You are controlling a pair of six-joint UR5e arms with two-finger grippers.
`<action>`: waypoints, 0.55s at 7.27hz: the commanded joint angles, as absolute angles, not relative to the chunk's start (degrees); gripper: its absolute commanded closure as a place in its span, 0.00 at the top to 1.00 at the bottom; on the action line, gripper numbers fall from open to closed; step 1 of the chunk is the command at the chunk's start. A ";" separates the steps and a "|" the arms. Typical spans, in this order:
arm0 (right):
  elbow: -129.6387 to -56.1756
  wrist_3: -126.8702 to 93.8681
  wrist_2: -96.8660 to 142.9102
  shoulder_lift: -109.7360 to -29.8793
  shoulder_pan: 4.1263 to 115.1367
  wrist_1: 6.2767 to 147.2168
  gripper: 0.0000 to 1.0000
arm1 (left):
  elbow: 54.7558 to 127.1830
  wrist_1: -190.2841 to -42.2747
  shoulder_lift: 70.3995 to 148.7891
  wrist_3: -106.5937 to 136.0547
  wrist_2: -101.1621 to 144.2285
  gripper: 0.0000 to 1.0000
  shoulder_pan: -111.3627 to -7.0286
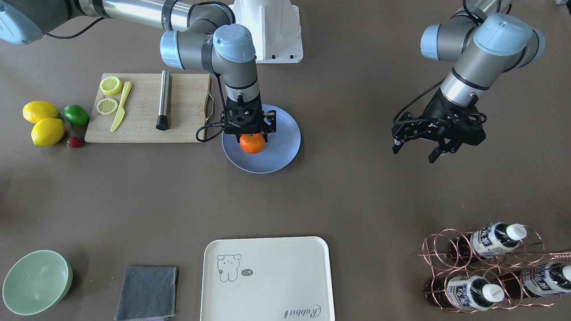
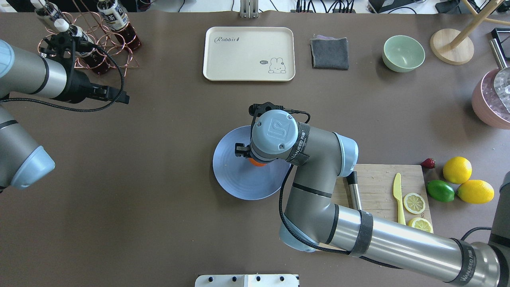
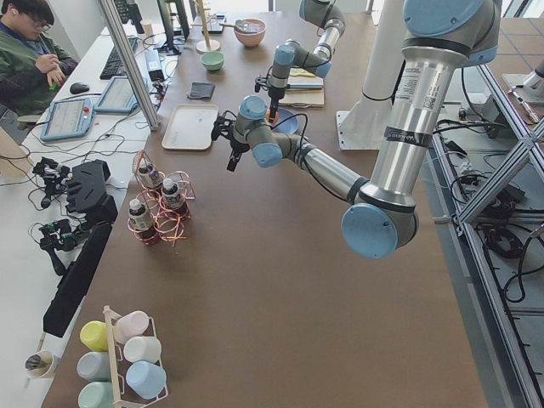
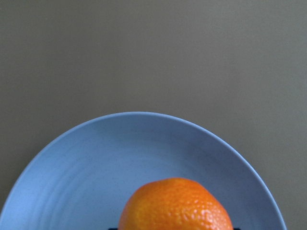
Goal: Pick orange to plate
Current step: 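Lower the orange onto the blue plate and open the right gripper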
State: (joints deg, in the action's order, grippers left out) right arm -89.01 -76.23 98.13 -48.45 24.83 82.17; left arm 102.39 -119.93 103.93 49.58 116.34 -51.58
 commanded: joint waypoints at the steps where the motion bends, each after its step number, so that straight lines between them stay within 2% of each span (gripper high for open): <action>1: -88.77 -76.38 98.09 -48.34 24.61 82.09 0.00 | 100.99 -119.97 104.06 49.57 120.05 0.98 -53.26; 2: -88.77 -79.16 98.17 -48.08 24.61 82.09 0.38 | 100.99 -119.97 104.24 49.57 120.15 0.98 -53.26; 3: -88.77 -82.23 98.17 -47.21 24.00 82.18 0.99 | 100.90 -119.97 104.24 49.57 120.15 0.98 -53.17; 4: -88.77 -83.05 98.17 -47.28 23.82 82.18 1.00 | 100.90 -119.97 104.24 49.57 120.15 0.98 -53.17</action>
State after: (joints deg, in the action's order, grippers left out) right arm -88.77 -81.11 98.16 -47.53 24.16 82.15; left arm 100.95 -119.97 104.20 49.57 120.07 -53.16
